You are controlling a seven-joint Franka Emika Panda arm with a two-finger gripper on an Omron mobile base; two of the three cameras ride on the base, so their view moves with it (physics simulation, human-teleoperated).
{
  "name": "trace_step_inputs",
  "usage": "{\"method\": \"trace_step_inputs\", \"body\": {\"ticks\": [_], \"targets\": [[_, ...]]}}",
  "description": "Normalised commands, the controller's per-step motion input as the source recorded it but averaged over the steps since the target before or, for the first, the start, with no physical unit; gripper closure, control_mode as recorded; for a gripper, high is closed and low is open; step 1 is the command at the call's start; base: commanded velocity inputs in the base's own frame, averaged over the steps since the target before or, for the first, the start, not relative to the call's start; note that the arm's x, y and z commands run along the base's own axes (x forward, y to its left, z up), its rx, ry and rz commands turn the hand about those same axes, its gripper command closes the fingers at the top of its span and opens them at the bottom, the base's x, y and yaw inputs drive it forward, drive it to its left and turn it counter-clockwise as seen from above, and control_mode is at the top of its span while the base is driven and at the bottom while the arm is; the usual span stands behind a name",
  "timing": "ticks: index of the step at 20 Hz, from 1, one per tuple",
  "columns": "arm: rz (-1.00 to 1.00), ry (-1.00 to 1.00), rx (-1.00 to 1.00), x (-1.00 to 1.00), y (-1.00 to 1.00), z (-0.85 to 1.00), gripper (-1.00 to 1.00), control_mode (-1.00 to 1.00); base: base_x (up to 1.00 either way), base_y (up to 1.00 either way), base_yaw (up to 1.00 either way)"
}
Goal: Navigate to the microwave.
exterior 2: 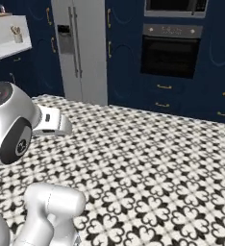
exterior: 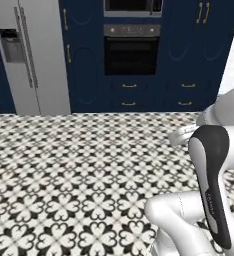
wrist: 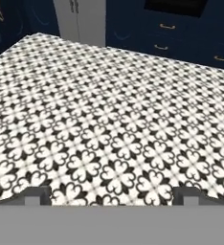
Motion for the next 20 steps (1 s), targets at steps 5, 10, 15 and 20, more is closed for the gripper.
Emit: {"method": "trace_step_inputs", "body": {"ticks": [5,10,15,20], "targets": [[0.0,0.0,0.0,0.0,0.0,0.0,-1.0,1.0,1.0,0.28,-0.37],[0.0,0.0,0.0,0.0,0.0,0.0,-1.0,1.0,1.0,0.28,-0.37],[0.0,0.0,0.0,0.0,0.0,0.0,-1.0,1.0,1.0,0.2,-0.22],[0.0,0.0,0.0,0.0,0.0,0.0,-1.0,1.0,1.0,-0.04,0.04]]}}
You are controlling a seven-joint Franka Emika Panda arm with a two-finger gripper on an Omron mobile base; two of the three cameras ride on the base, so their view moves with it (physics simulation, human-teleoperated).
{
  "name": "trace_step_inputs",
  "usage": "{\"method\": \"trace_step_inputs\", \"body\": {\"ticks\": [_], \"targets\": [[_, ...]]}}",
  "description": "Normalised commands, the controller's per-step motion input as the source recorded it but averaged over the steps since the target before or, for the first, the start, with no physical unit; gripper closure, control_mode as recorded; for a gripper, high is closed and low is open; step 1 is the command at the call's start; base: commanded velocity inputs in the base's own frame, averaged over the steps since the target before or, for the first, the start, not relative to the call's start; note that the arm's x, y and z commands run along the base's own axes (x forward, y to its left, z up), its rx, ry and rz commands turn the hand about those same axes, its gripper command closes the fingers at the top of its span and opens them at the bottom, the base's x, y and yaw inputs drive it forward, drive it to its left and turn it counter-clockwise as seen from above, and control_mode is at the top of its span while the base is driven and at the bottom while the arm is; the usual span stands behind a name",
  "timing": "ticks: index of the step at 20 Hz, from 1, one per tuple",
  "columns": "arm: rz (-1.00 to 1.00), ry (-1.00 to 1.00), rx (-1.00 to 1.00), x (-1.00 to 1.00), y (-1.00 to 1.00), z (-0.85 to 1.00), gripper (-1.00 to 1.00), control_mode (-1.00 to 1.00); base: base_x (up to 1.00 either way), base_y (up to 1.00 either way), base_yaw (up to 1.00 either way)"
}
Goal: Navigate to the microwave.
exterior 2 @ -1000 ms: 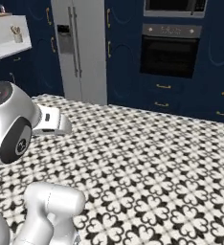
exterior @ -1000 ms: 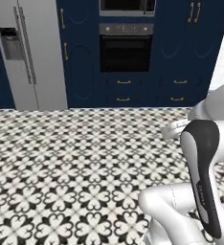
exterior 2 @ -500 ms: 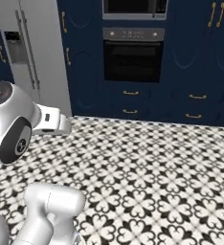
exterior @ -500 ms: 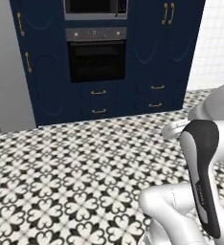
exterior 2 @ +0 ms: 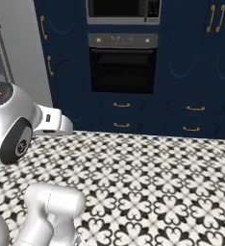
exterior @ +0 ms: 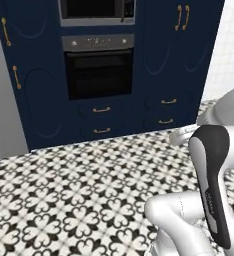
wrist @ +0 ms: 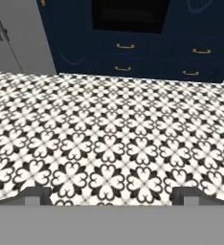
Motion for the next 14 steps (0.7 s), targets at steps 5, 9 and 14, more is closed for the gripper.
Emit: {"method": "trace_step_inputs", "body": {"ticks": [5,9,14], "targets": [[0.0,0.0,0.0,0.0,0.0,0.0,-1.0,1.0,1.0,-0.18,0.19],[0.0,0.0,0.0,0.0,0.0,0.0,-1.0,1.0,1.0,-0.26,0.22],[0.0,0.0,0.0,0.0,0.0,0.0,-1.0,1.0,1.0,-0.5,0.2]]}}
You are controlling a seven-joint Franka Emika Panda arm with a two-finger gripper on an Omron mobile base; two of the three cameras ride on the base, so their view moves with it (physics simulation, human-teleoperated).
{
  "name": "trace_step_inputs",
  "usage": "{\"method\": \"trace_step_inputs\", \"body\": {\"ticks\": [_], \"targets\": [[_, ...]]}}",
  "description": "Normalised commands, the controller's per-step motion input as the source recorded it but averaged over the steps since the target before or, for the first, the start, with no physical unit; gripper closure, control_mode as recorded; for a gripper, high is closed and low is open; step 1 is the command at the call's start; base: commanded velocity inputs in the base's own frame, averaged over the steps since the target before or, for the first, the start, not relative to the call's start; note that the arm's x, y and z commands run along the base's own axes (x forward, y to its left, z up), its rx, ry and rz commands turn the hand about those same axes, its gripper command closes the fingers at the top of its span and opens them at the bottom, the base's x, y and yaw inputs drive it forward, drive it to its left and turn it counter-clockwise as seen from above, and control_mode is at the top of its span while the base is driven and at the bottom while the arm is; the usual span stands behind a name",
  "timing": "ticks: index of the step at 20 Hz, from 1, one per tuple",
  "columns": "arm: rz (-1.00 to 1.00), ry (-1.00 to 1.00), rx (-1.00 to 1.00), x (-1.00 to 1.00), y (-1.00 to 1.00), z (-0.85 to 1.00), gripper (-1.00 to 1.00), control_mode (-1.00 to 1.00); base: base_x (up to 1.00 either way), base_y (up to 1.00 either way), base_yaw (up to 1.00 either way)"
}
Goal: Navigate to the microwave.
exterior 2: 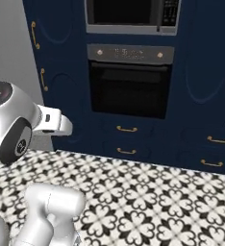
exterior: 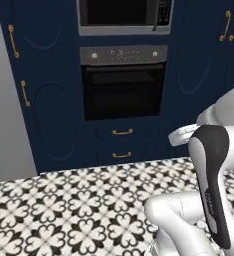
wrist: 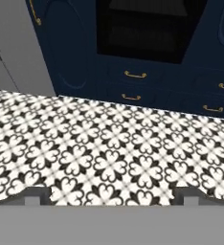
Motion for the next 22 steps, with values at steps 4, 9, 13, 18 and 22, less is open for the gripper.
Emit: {"method": "trace_step_inputs", "body": {"ticks": [4,9,13,18,22], "targets": [[0.0,0.0,0.0,0.0,0.0,0.0,-1.0,1.0,1.0,-0.48,0.18],[0.0,0.0,0.0,0.0,0.0,0.0,-1.0,1.0,1.0,-0.24,0.15],[0.0,0.0,0.0,0.0,0.0,0.0,-1.0,1.0,1.0,-0.06,0.08],[0.0,0.0,0.0,0.0,0.0,0.0,-1.0,1.0,1.0,-0.24,0.0],[0.0,0.0,0.0,0.0,0.0,0.0,-1.0,1.0,1.0,-0.22,-0.03]]}}
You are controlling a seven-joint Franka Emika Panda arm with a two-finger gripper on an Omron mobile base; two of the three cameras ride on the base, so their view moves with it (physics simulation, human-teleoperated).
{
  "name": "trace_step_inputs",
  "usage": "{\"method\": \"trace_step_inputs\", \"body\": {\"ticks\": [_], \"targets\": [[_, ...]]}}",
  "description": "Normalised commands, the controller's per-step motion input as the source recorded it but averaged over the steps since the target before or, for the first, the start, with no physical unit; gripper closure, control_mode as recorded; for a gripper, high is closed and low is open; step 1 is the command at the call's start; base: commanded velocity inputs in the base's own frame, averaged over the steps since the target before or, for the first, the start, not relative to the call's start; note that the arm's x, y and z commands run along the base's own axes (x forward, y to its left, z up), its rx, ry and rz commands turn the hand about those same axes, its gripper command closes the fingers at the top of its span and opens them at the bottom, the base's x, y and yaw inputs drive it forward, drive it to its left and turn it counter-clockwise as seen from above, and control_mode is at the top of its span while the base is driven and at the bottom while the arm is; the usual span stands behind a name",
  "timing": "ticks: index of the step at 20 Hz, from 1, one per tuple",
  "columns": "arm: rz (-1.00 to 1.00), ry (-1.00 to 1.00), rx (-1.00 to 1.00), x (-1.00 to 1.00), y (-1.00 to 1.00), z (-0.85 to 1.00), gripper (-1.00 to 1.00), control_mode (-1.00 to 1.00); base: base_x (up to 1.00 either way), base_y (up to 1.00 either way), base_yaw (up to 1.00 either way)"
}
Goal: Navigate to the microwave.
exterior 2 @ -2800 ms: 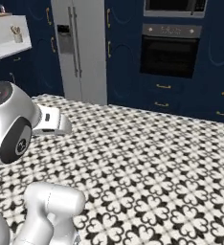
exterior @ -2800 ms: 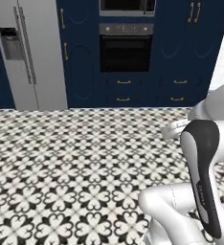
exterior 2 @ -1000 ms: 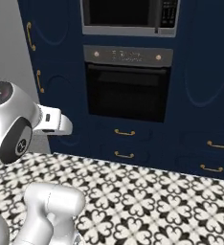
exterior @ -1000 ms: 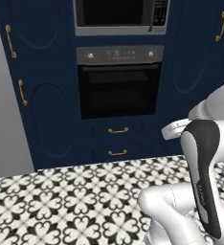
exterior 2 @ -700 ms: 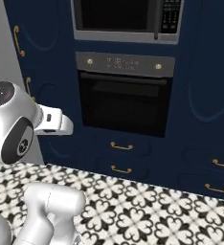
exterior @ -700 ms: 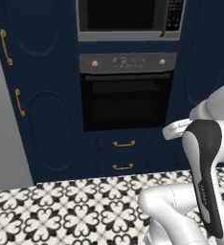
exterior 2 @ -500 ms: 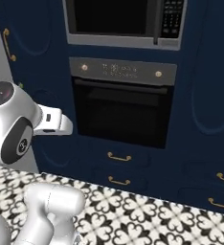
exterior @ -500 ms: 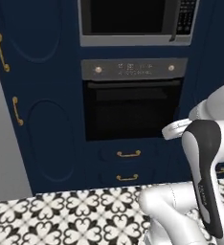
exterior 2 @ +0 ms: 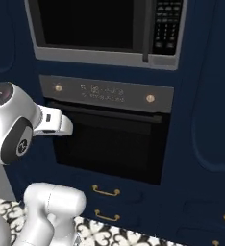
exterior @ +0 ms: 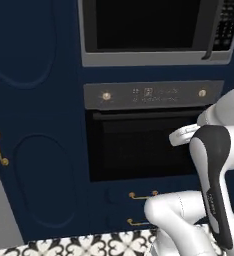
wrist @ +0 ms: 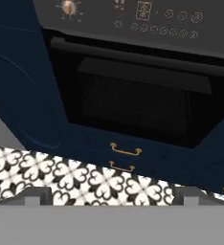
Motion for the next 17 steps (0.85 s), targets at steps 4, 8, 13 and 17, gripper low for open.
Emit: {"method": "trace_step_inputs", "body": {"ticks": [4,8,13,17], "targets": [[0.0,0.0,0.0,0.0,0.0,0.0,-1.0,1.0,1.0,-0.29,-0.06],[0.0,0.0,0.0,0.0,0.0,0.0,-1.0,1.0,1.0,-0.28,-0.16],[0.0,0.0,0.0,0.0,0.0,0.0,-1.0,1.0,1.0,-0.16,-0.16],[0.0,0.0,0.0,0.0,0.0,0.0,-1.0,1.0,1.0,-0.18,-0.19]]}}
